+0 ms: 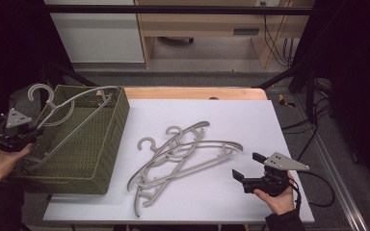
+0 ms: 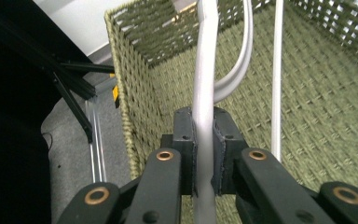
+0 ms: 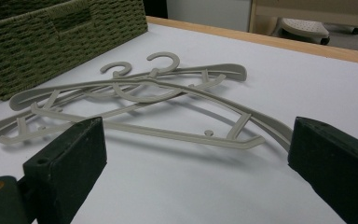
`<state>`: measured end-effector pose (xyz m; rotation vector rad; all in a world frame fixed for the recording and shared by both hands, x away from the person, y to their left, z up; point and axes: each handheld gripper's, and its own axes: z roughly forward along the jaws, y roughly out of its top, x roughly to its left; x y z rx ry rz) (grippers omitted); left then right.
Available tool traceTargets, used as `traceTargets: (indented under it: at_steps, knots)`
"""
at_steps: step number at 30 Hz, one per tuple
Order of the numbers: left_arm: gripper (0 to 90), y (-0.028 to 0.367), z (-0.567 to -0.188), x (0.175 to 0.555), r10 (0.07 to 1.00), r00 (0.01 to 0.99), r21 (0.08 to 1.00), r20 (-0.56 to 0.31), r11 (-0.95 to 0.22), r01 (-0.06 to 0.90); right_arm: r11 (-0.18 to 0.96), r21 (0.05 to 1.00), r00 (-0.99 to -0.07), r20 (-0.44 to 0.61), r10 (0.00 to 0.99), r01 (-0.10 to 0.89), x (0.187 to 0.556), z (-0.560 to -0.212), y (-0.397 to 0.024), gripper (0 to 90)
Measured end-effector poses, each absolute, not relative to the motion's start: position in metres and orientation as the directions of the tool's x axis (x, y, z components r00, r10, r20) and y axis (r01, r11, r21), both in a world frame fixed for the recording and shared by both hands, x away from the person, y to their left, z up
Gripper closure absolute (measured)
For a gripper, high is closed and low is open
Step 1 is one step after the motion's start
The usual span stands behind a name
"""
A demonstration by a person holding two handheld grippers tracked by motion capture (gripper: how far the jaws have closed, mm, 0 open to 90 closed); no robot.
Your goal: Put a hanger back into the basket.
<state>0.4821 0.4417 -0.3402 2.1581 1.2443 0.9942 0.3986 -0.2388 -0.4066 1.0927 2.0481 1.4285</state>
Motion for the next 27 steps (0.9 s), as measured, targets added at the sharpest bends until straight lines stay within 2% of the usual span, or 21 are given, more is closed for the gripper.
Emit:
traceTargets:
  at_steps: [5,14,20,27]
  knots:
    - [81.7,0.431,-0.351,0.486,0.855,0.345,0.645,0.387,-0.518,0.561,0.175,0.915,-0.609,0.092,0.788,0.364,0.399,-0.407,-0.238,4.5]
    - [81.2,0.419,-0.377,0.502,0.873,0.363,0.581,0.327,-0.488,0.651,0.178,0.914,-0.611,0.09,0.787,0.364,0.399,-0.407,-0.239,4.5]
    - [80.2,0.423,-0.385,0.508,0.906,0.332,0.561,0.264,-0.424,0.711,0.18,0.912,-0.613,0.093,0.785,0.368,0.399,-0.407,-0.238,4.5]
    - [75.8,0.421,-0.387,0.51,0.902,0.31,0.534,0.299,-0.428,0.73,0.178,0.913,-0.615,0.093,0.783,0.366,0.398,-0.407,-0.239,4.5]
